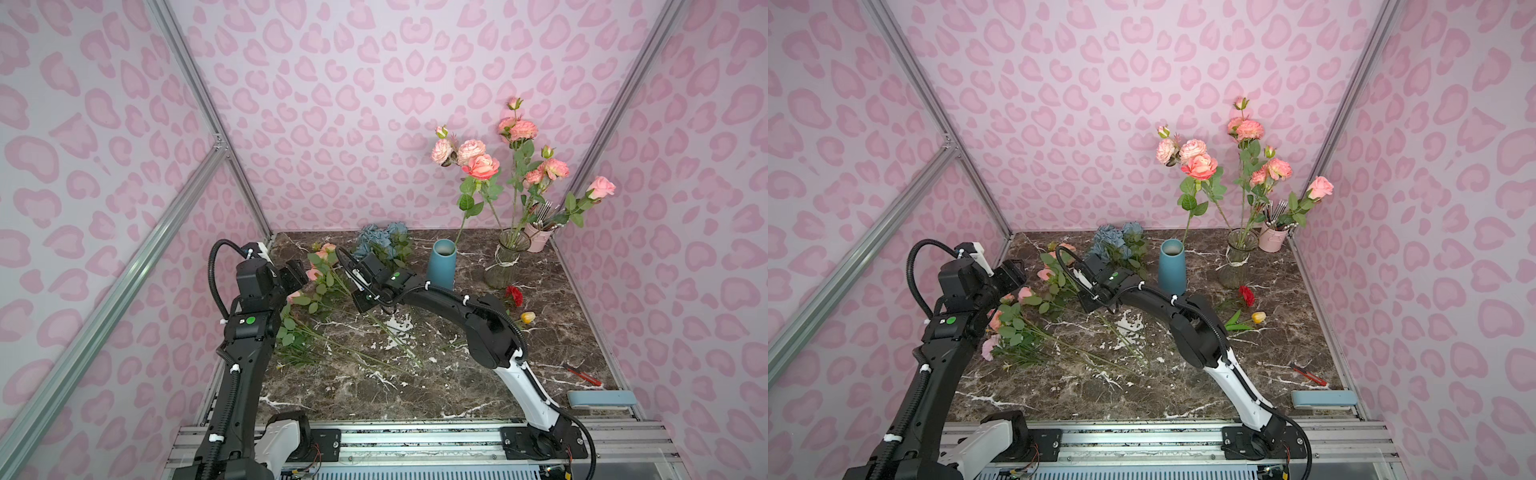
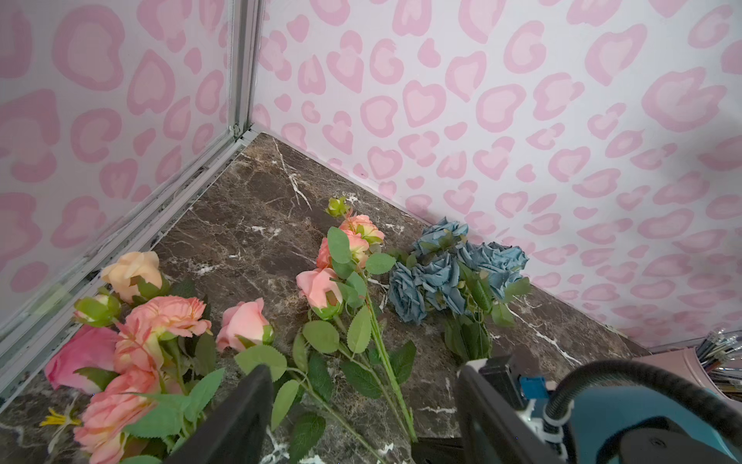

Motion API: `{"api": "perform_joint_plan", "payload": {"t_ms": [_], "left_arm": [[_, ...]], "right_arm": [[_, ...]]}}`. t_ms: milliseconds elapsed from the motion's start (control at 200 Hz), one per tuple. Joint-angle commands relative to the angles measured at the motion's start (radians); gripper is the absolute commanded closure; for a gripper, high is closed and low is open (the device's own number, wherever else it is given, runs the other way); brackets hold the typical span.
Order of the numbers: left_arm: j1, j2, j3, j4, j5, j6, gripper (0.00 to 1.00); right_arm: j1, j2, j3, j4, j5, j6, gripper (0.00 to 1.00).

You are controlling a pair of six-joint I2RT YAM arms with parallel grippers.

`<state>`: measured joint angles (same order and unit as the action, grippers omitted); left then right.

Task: Place the pink flowers into the vase
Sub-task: Adjust the flower at the center of the board, then pick up the flower at the center of the board.

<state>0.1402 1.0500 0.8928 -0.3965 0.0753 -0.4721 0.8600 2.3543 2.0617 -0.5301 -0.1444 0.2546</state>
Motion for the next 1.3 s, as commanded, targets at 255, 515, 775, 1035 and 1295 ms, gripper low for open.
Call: {"api": "perform_joint_plan", "payload": {"t_ms": [255, 515, 775, 1035, 1295], "left_arm": [[0.002, -0.007, -0.003, 0.036, 0.003, -0.002, 0.25], [0.002, -0.01, -0.005, 0.036, 0.001, 0.0, 0.25], [0.004, -0.003, -0.003, 0.036, 0.0, -0.001, 0.25], [0.009, 0.001, -0.003, 0.036, 0.007, -0.002, 0.25], [0.01, 0.001, -0.004, 0.038, 0.016, -0.002, 0.25]], "right_arm": [[0.013, -0.128, -0.229, 0.082, 0.015, 0.015, 0.76], [-0.015, -0.041, -0.091, 0.103, 0.008, 0.013, 0.71], [-0.023, 0.155, 0.195, -0.015, -0.013, -0.016, 0.7], [-0.026, 0.218, 0.259, -0.036, -0.035, -0.02, 0.71], [-0.027, 0.253, 0.265, -0.033, -0.042, -0.03, 0.74]]}}
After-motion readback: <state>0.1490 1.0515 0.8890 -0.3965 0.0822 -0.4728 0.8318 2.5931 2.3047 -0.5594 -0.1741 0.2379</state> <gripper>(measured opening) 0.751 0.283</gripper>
